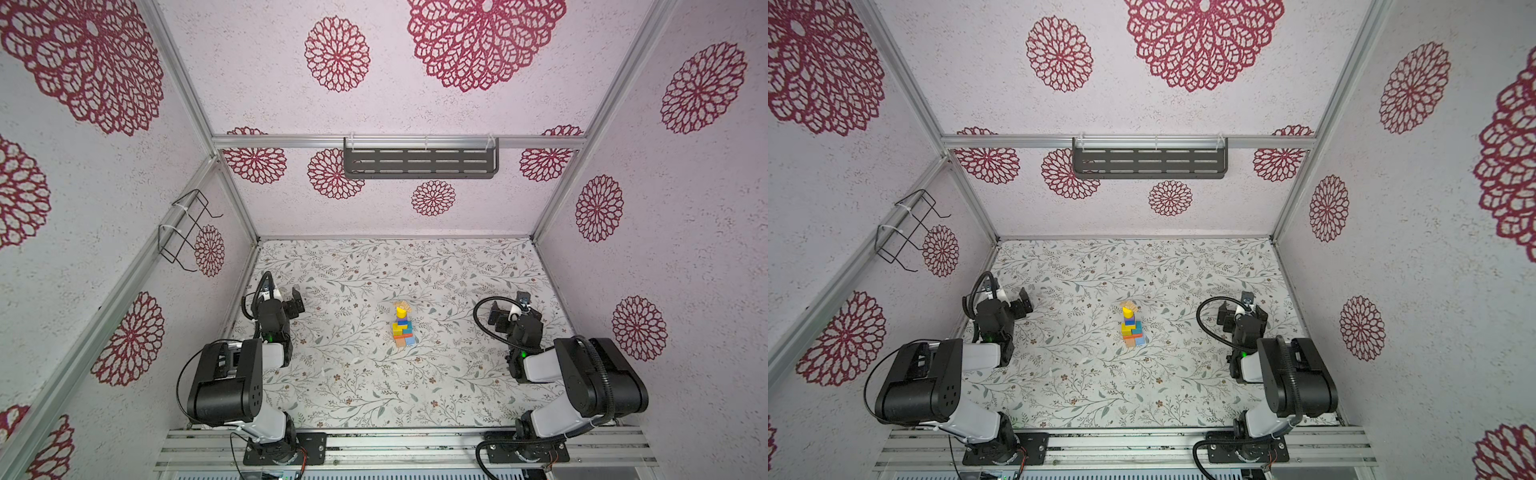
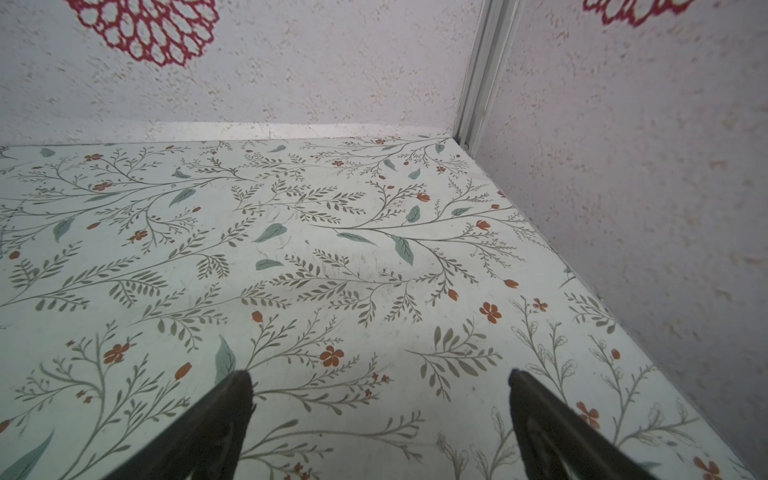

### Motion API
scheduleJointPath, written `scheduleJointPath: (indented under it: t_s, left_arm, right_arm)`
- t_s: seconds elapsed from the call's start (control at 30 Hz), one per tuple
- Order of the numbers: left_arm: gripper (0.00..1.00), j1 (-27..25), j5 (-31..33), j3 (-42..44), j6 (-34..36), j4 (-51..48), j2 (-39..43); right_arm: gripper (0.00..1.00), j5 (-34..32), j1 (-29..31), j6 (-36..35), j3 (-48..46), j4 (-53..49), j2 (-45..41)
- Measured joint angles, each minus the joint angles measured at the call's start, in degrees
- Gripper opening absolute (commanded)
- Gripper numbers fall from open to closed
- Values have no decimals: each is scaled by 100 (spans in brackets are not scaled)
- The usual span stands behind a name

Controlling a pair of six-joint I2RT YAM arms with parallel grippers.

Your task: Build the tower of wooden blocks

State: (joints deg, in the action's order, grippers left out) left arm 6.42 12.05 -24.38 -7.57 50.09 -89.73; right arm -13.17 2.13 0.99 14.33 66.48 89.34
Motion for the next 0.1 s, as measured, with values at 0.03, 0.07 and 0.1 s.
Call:
scheduleJointPath:
  t_s: [0.03, 0.07, 0.1]
  left_arm:
    - [97, 0, 0, 0, 0, 0, 0]
    - [97, 0, 0, 0, 0, 0, 0]
    - [97, 0, 0, 0, 0, 0, 0]
  right_arm:
    - [99, 0, 0, 0, 0, 0, 0]
    - [99, 2, 0, 0, 0, 0, 0]
    - [99, 2, 0, 0, 0, -2, 0]
